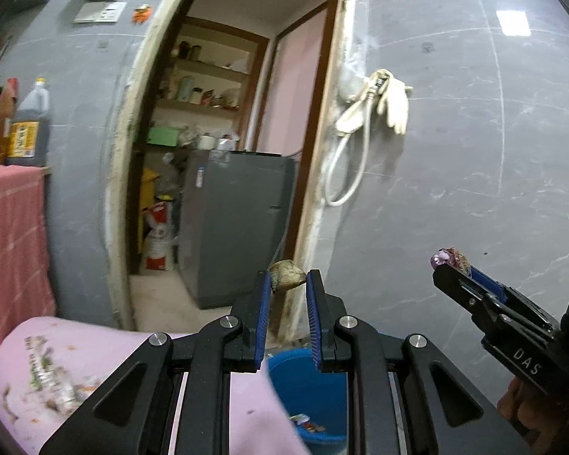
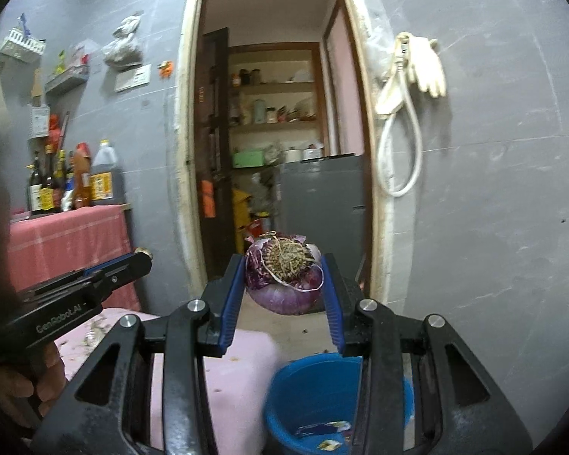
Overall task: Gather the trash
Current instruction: 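Carry the nut and purple onion over the blue bucket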
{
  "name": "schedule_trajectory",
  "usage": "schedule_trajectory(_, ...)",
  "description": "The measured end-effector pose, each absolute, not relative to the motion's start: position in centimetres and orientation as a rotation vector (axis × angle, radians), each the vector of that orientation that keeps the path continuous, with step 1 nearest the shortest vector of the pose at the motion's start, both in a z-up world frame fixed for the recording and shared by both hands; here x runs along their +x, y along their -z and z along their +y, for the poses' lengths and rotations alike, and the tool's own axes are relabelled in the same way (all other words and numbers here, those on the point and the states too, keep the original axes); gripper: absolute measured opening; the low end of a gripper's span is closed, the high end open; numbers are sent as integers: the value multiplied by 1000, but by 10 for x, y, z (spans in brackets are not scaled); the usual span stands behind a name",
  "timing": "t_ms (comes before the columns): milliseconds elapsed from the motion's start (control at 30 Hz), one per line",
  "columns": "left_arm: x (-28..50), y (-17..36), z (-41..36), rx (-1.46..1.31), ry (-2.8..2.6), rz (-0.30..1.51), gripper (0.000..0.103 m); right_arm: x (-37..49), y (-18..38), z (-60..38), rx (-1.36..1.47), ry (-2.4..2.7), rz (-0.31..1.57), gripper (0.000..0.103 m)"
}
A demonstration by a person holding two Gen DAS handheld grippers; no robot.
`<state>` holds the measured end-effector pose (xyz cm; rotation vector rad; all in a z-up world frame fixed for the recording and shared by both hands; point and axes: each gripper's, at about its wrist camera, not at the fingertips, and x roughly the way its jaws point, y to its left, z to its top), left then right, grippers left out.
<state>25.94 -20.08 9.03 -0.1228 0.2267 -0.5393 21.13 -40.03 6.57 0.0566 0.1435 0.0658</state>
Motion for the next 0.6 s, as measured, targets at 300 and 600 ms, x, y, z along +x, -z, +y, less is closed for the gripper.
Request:
schedule_trajectory(300, 285, -72, -261, -100, 605, 308, 16, 229, -46, -447, 103, -2, 210, 40)
schedule_trajectory(600, 321, -34, -299, -62, 636, 527, 16, 254, 1, -476, 179, 15, 360, 40)
